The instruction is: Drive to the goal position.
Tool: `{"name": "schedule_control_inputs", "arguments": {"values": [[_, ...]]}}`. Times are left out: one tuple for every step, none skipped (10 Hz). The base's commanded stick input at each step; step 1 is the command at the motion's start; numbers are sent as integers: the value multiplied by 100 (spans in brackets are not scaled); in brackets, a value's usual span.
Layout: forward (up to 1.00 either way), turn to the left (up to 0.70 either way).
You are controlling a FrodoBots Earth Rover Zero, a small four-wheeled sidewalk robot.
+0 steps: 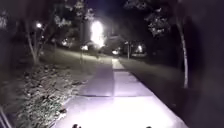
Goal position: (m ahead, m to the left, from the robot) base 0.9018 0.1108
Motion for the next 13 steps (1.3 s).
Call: {"name": "schedule_control_inputs", "arguments": {"values": [[30,0],[30,0],[30,0],[30,0],[30,0],[30,0],[30,0],[30,0],[30,0],[30,0],[30,0],[30,0],[30,0]]}}
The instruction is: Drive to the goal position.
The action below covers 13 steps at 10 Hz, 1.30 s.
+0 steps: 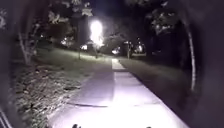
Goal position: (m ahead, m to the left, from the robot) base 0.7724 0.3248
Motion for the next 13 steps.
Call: {"name": "schedule_control_inputs", "arguments": {"values": [[30,0],[30,0],[30,0],[30,0],[30,0],[30,0],[30,0],[30,0],[30,0],[30,0],[30,0],[30,0],[30,0]]}}
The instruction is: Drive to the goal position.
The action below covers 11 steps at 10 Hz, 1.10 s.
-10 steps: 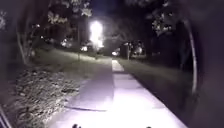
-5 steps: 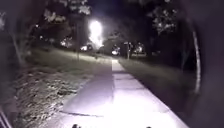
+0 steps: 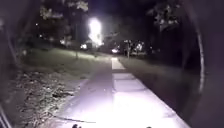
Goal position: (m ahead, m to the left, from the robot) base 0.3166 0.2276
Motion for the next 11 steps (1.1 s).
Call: {"name": "schedule_control_inputs", "arguments": {"values": [[30,0],[30,0],[30,0],[30,0],[30,0],[30,0],[30,0],[30,0],[30,0],[30,0],[30,0]]}}
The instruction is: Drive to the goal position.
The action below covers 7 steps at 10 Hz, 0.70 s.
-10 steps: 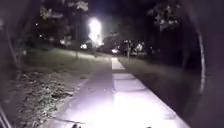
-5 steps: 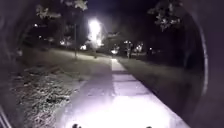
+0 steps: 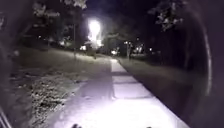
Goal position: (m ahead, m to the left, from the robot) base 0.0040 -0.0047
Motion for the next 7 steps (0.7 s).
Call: {"name": "schedule_control_inputs", "arguments": {"values": [[30,0],[30,0],[30,0],[30,0],[30,0],[30,0],[27,0]]}}
